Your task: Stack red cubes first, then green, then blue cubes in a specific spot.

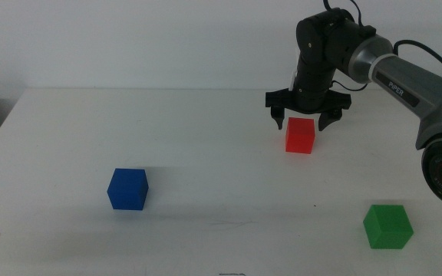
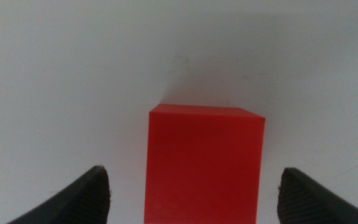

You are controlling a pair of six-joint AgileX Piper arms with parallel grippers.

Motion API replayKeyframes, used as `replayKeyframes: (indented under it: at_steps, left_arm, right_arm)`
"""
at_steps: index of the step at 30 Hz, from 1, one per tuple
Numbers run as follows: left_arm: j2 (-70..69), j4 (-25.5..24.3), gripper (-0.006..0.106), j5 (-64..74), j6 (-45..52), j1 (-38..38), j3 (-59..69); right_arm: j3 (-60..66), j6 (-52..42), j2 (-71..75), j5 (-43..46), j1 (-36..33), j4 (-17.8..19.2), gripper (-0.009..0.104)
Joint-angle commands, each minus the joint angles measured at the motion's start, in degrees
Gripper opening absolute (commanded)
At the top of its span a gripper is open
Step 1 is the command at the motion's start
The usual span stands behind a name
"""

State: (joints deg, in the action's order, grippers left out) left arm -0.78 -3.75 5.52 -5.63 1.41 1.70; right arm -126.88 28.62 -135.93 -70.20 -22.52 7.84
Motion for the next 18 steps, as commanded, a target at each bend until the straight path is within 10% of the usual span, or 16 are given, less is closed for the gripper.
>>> replayKeyframes:
  at_steps: [1, 18]
  left_arm:
    - [-1.1, 0.4, 0.093, -4.4, -0.3, 0.0, -0.2]
    - [-1.1, 0.4, 0.093, -4.4, -0.3, 0.0, -0.2]
  right_arm:
    - [-2.2, 0.8, 4.1, 0.2, 0.0, 1.9, 0.071]
    - [-1.7, 3.0, 2.4, 1.1, 1.1, 0.6, 0.063]
